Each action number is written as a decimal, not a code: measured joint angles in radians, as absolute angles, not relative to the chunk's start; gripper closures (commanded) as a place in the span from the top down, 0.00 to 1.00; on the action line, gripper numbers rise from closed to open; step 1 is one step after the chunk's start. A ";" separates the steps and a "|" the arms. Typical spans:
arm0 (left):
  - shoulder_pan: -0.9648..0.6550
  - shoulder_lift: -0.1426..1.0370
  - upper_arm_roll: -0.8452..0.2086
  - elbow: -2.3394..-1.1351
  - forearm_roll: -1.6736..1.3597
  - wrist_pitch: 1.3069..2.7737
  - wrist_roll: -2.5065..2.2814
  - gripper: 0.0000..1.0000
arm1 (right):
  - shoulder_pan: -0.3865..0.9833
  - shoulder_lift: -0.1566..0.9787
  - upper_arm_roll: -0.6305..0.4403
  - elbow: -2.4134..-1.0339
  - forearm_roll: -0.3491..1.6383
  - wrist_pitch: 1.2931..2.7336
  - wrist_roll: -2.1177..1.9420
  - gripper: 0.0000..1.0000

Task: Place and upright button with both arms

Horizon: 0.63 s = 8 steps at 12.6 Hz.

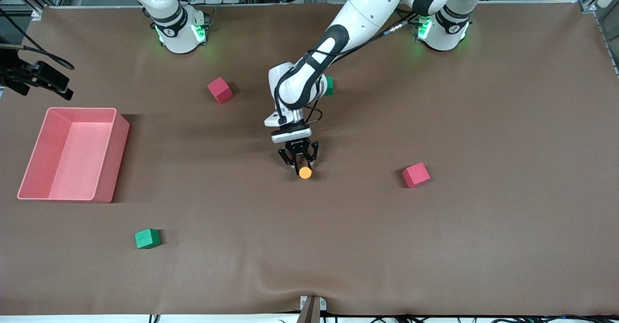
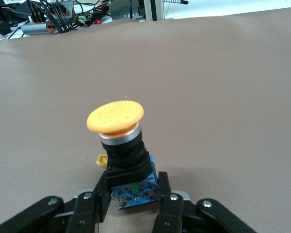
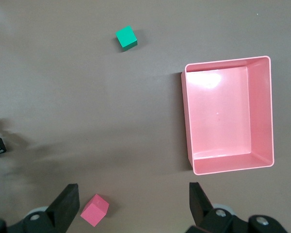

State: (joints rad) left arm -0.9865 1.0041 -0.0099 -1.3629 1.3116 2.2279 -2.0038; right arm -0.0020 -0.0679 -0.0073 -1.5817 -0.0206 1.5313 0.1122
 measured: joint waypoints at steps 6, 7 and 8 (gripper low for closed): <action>-0.988 1.009 -0.009 -1.364 1.312 2.227 -2.022 0.09 | -0.002 -0.067 -0.007 -1.582 -0.021 1.531 0.112 1.00; -0.993 1.013 -0.008 -1.364 1.319 2.222 -2.033 0.09 | -0.002 -0.067 -0.007 -1.582 -0.021 1.531 0.112 1.00; -0.998 1.014 -0.006 -1.364 1.321 2.217 -2.042 0.15 | -0.002 -0.067 -0.007 -1.582 -0.021 1.531 0.112 1.00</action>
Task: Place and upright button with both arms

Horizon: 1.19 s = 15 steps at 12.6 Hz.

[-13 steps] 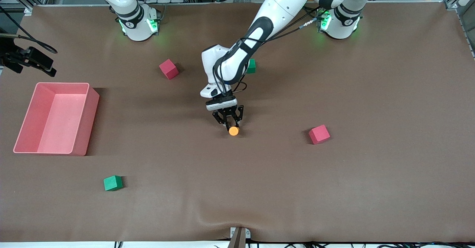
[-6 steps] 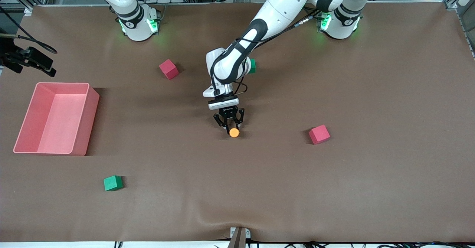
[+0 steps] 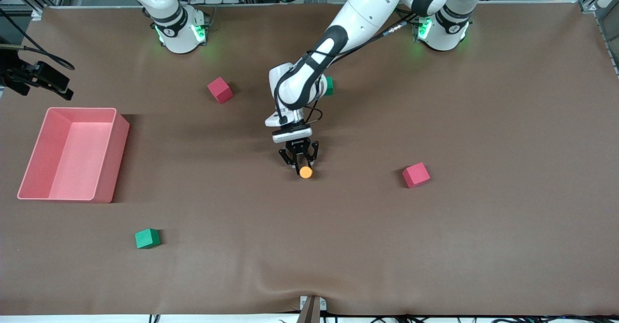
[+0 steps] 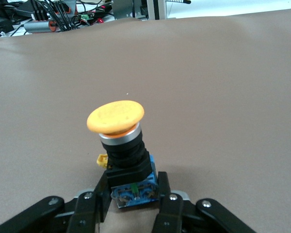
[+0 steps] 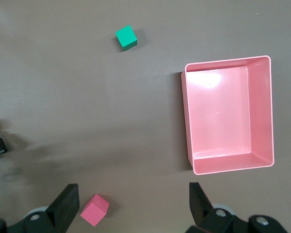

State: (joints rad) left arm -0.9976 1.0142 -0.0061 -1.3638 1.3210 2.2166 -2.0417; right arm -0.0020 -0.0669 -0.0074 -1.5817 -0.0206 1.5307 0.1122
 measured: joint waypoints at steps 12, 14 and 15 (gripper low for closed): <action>-1.013 0.987 -0.061 -1.323 1.176 2.209 -2.049 1.00 | -0.002 -0.067 -0.008 -1.582 -0.021 1.531 0.112 1.00; -1.014 0.940 -0.105 -1.306 1.042 2.148 -2.011 1.00 | -0.002 -0.067 -0.008 -1.582 -0.021 1.531 0.112 1.00; -1.015 0.911 -0.124 -1.301 0.961 2.111 -1.965 1.00 | -0.002 -0.067 -0.009 -1.582 -0.021 1.531 0.112 1.00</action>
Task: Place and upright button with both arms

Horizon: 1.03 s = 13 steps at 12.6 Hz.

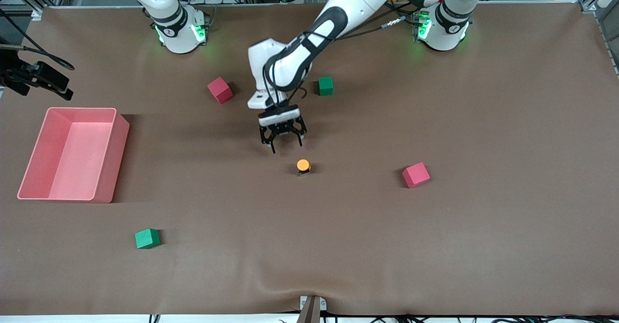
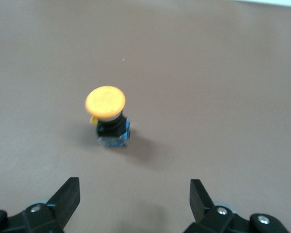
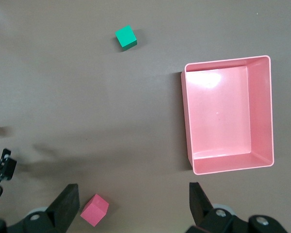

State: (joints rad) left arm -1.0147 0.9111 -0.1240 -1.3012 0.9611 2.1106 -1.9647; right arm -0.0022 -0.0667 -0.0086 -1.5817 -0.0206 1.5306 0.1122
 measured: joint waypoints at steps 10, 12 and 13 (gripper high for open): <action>-0.742 0.413 -0.117 -1.265 0.263 1.739 -1.180 1.00 | -0.003 -0.065 -0.009 -1.581 -0.020 1.531 0.112 1.00; -0.627 0.319 -0.117 -1.268 0.211 1.651 -1.018 1.00 | -0.003 -0.065 -0.009 -1.581 -0.020 1.531 0.112 1.00; -0.577 0.281 -0.117 -1.270 0.202 1.608 -0.949 1.00 | -0.003 -0.065 -0.009 -1.581 -0.020 1.531 0.112 1.00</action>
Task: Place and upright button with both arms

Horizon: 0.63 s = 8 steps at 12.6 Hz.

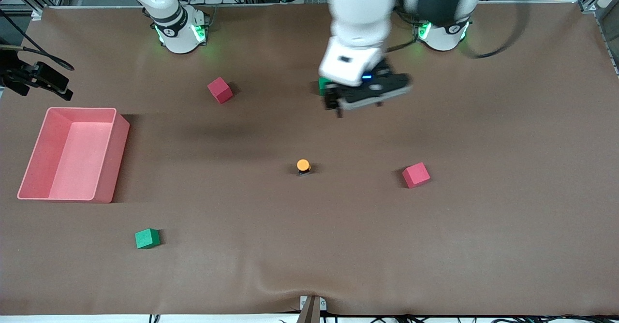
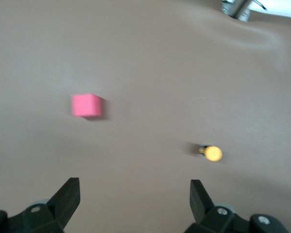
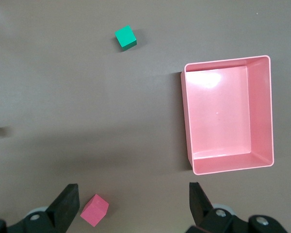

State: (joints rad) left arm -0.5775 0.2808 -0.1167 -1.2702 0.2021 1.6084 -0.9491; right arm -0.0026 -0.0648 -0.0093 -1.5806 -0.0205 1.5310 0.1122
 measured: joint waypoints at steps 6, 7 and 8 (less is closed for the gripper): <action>-0.283 0.145 -0.117 -1.287 0.128 1.464 -0.625 1.00 | -0.004 -0.057 -0.012 -1.578 -0.007 1.534 0.112 1.00; -0.233 0.144 -0.117 -1.288 0.119 1.464 -0.577 1.00 | -0.004 -0.055 -0.012 -1.574 -0.006 1.534 0.112 1.00; -0.192 0.144 -0.116 -1.290 0.115 1.464 -0.523 1.00 | -0.004 -0.053 -0.012 -1.569 -0.006 1.534 0.112 1.00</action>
State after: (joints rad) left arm -0.1923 0.1435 -0.1163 -1.2900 0.1148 1.4636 -0.5231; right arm -0.0041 -0.0527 -0.0119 -1.5686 -0.0056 1.5342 0.1122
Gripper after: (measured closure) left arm 0.000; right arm 0.000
